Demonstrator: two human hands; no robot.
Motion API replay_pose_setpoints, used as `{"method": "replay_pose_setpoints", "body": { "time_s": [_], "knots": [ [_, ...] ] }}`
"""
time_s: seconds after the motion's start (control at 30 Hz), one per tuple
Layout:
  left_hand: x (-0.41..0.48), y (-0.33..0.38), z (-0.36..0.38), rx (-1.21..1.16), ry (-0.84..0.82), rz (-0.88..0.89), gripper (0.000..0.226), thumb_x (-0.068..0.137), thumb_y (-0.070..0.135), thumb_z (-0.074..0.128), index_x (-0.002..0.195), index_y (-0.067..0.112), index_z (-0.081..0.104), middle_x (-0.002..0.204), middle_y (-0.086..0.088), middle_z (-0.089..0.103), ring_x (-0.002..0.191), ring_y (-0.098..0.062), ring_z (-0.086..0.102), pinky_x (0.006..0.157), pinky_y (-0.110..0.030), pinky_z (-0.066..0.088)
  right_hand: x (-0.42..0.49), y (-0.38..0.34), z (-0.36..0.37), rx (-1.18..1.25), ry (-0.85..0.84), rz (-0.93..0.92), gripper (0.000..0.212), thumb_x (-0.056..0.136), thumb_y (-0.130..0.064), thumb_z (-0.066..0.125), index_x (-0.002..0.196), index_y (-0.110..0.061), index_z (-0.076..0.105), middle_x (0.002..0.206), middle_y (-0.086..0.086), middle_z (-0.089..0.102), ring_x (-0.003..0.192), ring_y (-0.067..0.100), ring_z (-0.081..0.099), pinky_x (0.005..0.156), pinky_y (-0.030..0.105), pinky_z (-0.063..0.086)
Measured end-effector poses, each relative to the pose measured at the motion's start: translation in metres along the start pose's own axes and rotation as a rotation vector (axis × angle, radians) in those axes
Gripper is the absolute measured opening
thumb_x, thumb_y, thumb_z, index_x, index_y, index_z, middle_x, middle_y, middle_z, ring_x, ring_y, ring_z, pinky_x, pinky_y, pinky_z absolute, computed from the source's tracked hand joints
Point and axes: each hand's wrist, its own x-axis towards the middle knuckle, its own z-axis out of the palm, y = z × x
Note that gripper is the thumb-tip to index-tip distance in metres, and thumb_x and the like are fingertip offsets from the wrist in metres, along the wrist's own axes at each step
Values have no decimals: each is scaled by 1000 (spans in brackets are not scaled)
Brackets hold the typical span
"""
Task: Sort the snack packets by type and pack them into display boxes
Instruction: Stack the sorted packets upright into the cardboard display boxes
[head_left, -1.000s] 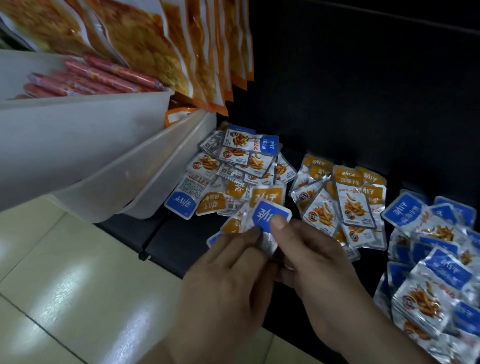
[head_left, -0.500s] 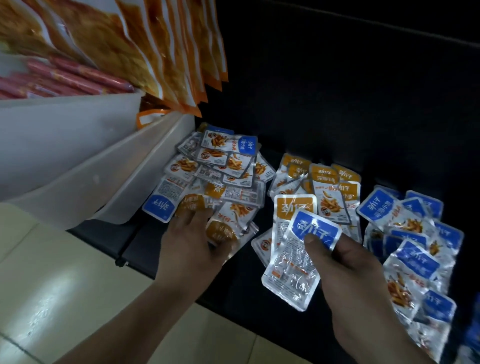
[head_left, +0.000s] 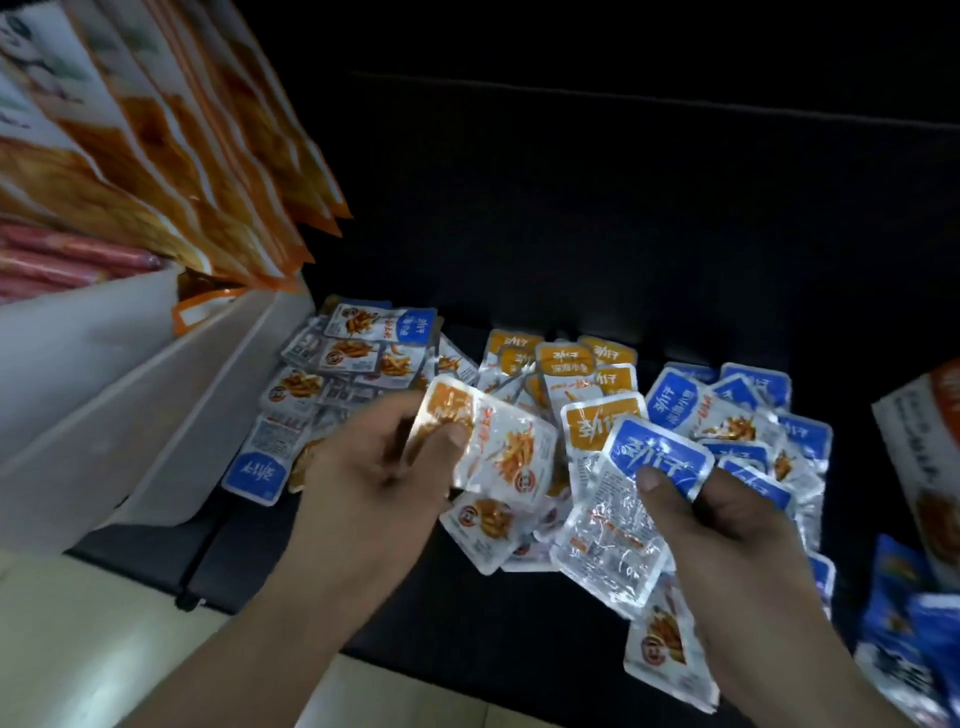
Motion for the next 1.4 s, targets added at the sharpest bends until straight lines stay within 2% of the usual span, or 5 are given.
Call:
{"method": "replay_pose_setpoints", "body": {
  "time_s": [0.37, 0.6, 0.93, 1.17, 1.4],
  "knots": [
    [104, -4, 64, 349, -381, 32, 17, 92, 34, 78, 108, 30, 73, 95, 11, 79, 86, -2, 74, 85, -28, 61, 14, 17, -55, -23, 62, -3, 15, 92, -36, 73, 81, -26, 75, 43, -7, 34, 39, 7, 31, 56, 30, 32],
    [110, -12, 78, 633, -122, 216, 28, 95, 35, 73, 120, 24, 70, 112, 6, 65, 95, -12, 67, 83, -28, 53, 14, 18, -59, 68, -27, -15, 12, 93, -35, 72, 87, -25, 77, 66, 20, 48, 57, 15, 44, 60, 32, 40],
    [-18, 50, 79, -22, -443, -423, 16, 98, 29, 70, 114, 26, 72, 103, -2, 80, 90, -23, 77, 83, -44, 62, -13, 3, -47, 206, -145, 18, 37, 98, -24, 69, 64, -37, 73, 55, -2, 56, 49, 16, 50, 48, 21, 42],
    [-35, 91, 43, 70, -383, -453, 23, 91, 20, 78, 111, 10, 71, 99, -11, 80, 94, -33, 77, 86, -58, 62, -40, -28, -43, 301, -133, 88, 21, 96, -25, 73, 92, -5, 71, 90, 17, 76, 87, 35, 75, 85, 50, 61],
    [-23, 69, 46, -27, -386, -444, 11, 89, 20, 71, 96, 11, 69, 93, -13, 78, 94, -32, 76, 92, -50, 61, -42, -20, -22, 377, -66, 32, 42, 85, -22, 76, 64, -22, 40, 66, 8, 41, 67, 22, 44, 67, 38, 41]
  ]
}}
